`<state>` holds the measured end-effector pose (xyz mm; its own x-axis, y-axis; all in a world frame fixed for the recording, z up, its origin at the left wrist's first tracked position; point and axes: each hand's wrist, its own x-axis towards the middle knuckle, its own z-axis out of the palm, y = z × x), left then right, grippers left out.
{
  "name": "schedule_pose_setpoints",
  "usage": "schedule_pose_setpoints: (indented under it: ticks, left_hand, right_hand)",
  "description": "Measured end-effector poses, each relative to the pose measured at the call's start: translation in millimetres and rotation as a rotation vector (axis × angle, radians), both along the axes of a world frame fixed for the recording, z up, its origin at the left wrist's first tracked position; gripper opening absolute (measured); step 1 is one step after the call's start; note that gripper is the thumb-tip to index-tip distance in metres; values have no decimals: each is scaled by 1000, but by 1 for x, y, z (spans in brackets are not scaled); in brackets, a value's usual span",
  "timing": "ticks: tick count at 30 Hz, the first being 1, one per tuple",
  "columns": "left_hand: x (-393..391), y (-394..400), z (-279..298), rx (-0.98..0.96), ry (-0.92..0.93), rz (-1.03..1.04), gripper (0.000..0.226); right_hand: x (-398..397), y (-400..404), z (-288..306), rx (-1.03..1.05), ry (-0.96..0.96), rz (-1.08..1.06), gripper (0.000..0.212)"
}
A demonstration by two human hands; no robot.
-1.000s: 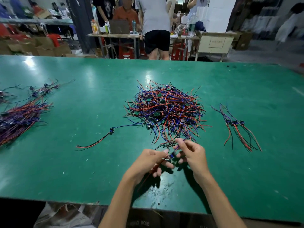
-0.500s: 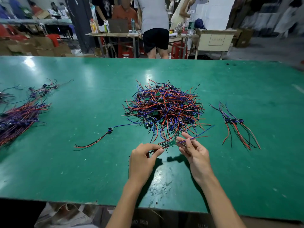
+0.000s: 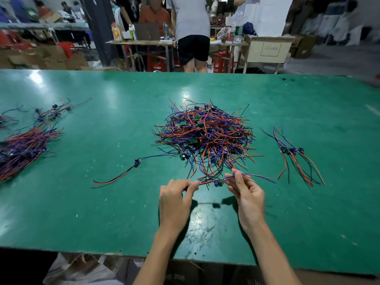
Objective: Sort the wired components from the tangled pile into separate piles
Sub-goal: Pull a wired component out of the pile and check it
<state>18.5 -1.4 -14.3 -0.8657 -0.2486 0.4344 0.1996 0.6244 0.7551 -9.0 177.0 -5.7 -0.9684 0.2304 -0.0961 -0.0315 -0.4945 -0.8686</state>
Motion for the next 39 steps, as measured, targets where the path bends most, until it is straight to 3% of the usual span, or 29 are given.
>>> schedule_pose_setpoints:
  ticks: [5, 15, 22, 28, 33, 39]
  left_hand:
    - [0, 1, 2, 15, -29, -5, 35]
    - [-2, -1, 5, -1, -72, 71, 39]
    - [-2, -2, 5, 133, -123, 10, 31]
    - [-4, -3, 0, 212, -136, -80, 21]
    - [-6, -3, -1, 235, -139, -80, 11]
    - [-11, -7, -1, 310, -133, 35, 13]
  right_hand:
    - [1, -3, 1, 54, 7, -85, 26]
    - [2, -6, 2, 73, -68, -59, 33]
    - [-1, -7, 1, 87, -90, -39, 31]
    - [-19, 11, 26, 165, -41, -262, 25]
    - [-72, 54, 59, 442, -26, -399, 23]
    - [-139, 130, 73, 1179, -242, -269, 30]
